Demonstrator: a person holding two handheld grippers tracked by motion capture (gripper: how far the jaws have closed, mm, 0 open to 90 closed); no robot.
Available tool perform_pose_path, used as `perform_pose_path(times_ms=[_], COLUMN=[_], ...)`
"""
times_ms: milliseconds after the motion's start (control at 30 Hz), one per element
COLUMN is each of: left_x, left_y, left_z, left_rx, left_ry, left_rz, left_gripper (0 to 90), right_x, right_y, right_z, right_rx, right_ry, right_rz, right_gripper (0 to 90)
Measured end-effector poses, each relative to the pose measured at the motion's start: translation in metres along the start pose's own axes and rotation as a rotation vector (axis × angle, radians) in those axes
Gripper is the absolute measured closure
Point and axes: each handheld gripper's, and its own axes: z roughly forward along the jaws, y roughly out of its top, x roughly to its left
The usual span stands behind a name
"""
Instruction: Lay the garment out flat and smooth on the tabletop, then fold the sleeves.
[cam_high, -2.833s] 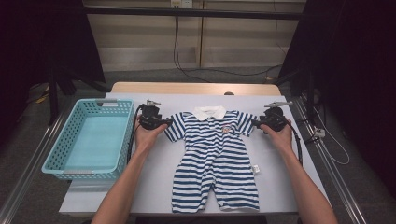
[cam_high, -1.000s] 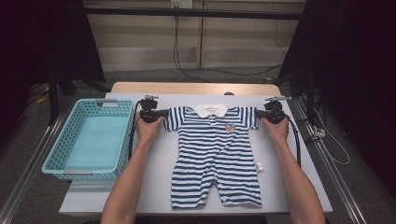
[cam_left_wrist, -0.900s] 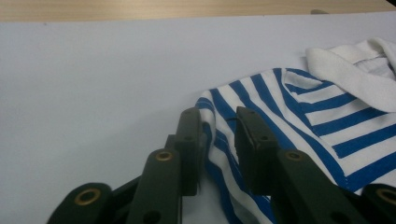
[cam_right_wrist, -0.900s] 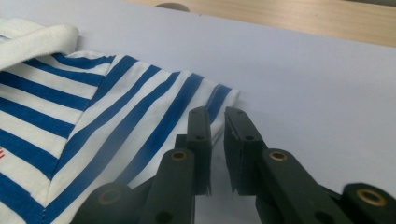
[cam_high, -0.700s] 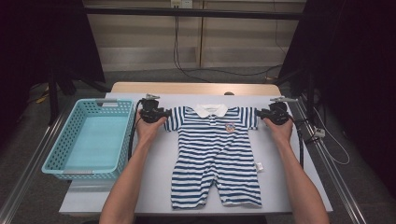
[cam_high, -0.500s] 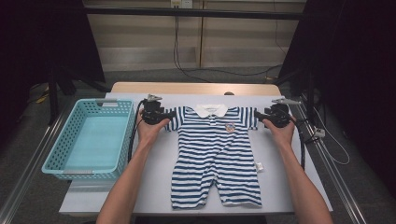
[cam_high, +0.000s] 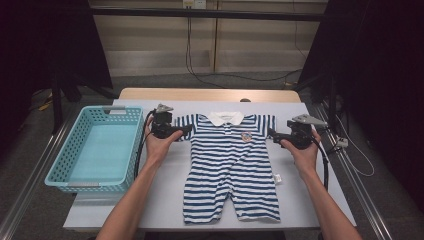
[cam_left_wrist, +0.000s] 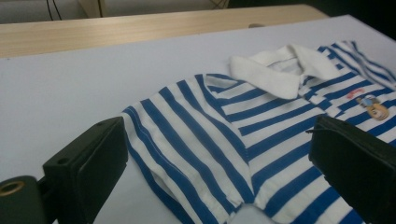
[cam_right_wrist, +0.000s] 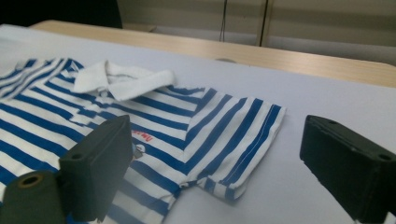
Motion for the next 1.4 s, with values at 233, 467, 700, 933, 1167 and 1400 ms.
perform_pose_path(times_ms=[233,467,700,933,1167,1400], left_x=[-0.002,-0.002,0.001,0.003,0.007,0.010], left_y=[-0.003,-0.007,-0.007,-0.006,-0.002,0.005], left_z=[-0.015,-0.019,-0.019,-0.013,-0.006,-0.001], left_rx=[-0.036,-0.047,-0.055,-0.073,-0.036,0.015], left_ry=[-0.013,0.005,0.022,0.006,-0.001,0.018], left_rz=[0.039,0.054,0.051,0.045,0.045,0.052], left_gripper=[3.6,4.8,5.7,8.7,8.7,6.2], right_x=[0.020,0.042,0.056,0.065,0.070,0.080], right_y=[-0.011,-0.026,-0.044,-0.055,-0.063,-0.070], right_z=[-0.029,-0.055,-0.080,-0.100,-0.109,-0.119], right_rx=[-0.066,-0.095,-0.129,-0.147,-0.116,-0.109], right_ry=[-0.012,0.022,-0.004,0.026,0.061,0.104], right_rz=[0.012,-0.016,-0.020,-0.013,-0.028,-0.046], right_gripper=[3.9,3.2,3.3,2.8,2.6,3.6])
